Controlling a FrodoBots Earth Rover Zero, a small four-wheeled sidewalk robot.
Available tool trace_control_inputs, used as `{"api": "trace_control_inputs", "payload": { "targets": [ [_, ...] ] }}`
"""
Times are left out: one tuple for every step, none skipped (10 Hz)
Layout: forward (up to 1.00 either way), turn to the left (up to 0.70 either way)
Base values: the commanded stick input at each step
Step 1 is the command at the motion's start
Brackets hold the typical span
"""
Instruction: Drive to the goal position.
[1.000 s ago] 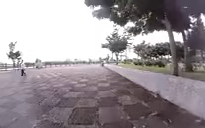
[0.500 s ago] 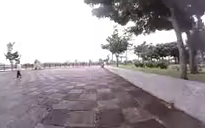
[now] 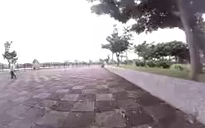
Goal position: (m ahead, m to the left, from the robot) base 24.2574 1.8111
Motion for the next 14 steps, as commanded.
{"api": "trace_control_inputs", "payload": {
  "targets": [
    [1.0, 0.0],
    [1.0, 0.0],
    [1.0, 0.0],
    [1.0, 0.0],
    [1.0, 0.0],
    [1.0, 0.0],
    [1.0, 0.0],
    [1.0, 0.0],
    [1.0, 0.2],
    [1.0, 0.4],
    [1.0, 0.4],
    [1.0, 0.27],
    [1.0, 0.13],
    [1.0, 0.0]
  ]
}}
